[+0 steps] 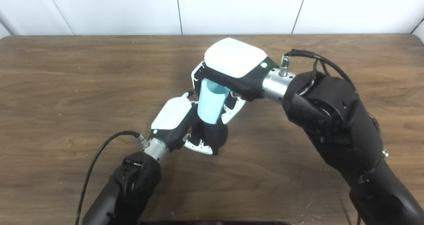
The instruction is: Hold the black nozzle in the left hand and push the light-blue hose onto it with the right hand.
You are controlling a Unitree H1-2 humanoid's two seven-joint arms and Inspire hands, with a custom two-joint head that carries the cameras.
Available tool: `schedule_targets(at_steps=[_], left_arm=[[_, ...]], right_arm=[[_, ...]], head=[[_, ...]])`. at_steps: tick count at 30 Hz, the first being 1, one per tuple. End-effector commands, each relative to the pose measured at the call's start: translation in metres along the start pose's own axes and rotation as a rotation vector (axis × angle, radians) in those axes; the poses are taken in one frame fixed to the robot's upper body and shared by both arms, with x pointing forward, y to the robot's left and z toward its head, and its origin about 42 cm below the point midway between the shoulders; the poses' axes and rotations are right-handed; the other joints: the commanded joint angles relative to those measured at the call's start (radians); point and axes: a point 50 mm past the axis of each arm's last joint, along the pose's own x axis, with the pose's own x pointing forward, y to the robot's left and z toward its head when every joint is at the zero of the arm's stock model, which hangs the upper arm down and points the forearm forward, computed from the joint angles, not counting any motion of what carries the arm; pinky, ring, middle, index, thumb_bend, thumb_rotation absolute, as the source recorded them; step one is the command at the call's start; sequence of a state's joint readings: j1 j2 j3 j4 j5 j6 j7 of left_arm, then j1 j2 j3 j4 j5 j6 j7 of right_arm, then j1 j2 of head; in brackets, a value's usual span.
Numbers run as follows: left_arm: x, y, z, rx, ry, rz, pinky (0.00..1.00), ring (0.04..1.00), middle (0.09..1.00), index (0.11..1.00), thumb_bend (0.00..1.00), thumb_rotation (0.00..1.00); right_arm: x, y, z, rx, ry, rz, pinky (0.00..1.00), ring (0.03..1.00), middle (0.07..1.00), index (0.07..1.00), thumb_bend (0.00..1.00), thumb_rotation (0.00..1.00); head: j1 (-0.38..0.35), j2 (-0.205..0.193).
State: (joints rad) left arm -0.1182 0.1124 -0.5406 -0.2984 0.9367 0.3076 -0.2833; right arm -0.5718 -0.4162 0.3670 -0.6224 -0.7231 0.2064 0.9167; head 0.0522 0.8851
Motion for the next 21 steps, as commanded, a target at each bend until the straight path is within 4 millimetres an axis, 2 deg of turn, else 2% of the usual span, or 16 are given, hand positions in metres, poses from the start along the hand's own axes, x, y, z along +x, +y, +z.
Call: schedule_targets(at_steps=[1, 3, 5, 11, 15, 21], left_arm=[[-0.003, -0.020, 0.000, -0.022, 0.016, -0.108, 1.00, 0.683, 0.507, 0.474, 0.52, 0.00], [-0.003, -0.019, 0.000, -0.025, 0.019, -0.107, 1.00, 0.690, 0.513, 0.470, 0.52, 0.00], [-0.004, -0.018, 0.001, -0.030, 0.020, -0.106, 1.00, 0.696, 0.518, 0.466, 0.52, 0.00], [-0.002, -0.018, 0.001, -0.034, 0.024, -0.104, 1.00, 0.698, 0.518, 0.467, 0.52, 0.00], [-0.001, -0.020, 0.002, -0.026, 0.019, -0.105, 1.00, 0.693, 0.511, 0.472, 0.52, 0.00], [0.000, -0.021, 0.001, -0.026, 0.016, -0.109, 1.00, 0.684, 0.499, 0.479, 0.52, 0.00]], right_arm=[[-0.004, -0.010, 0.001, 0.013, -0.011, -0.020, 0.47, 0.586, 0.678, 0.698, 0.96, 0.15], [-0.004, -0.010, 0.000, 0.039, -0.007, -0.011, 0.52, 0.625, 0.722, 0.741, 0.99, 0.19], [-0.006, -0.012, 0.000, 0.065, -0.005, 0.009, 0.62, 0.695, 0.768, 0.783, 1.00, 0.24], [-0.011, -0.022, 0.002, 0.109, -0.010, 0.037, 0.68, 0.757, 0.807, 0.813, 1.00, 0.34], [-0.011, -0.021, 0.005, 0.094, -0.015, 0.046, 0.69, 0.760, 0.805, 0.811, 1.00, 0.35], [-0.009, -0.022, 0.008, 0.081, -0.016, 0.044, 0.69, 0.753, 0.788, 0.804, 1.00, 0.29]], head=[[0.000, 0.000], [0.000, 0.000], [0.001, 0.000], [-0.008, 0.002], [-0.009, 0.002], [-0.010, -0.002]])
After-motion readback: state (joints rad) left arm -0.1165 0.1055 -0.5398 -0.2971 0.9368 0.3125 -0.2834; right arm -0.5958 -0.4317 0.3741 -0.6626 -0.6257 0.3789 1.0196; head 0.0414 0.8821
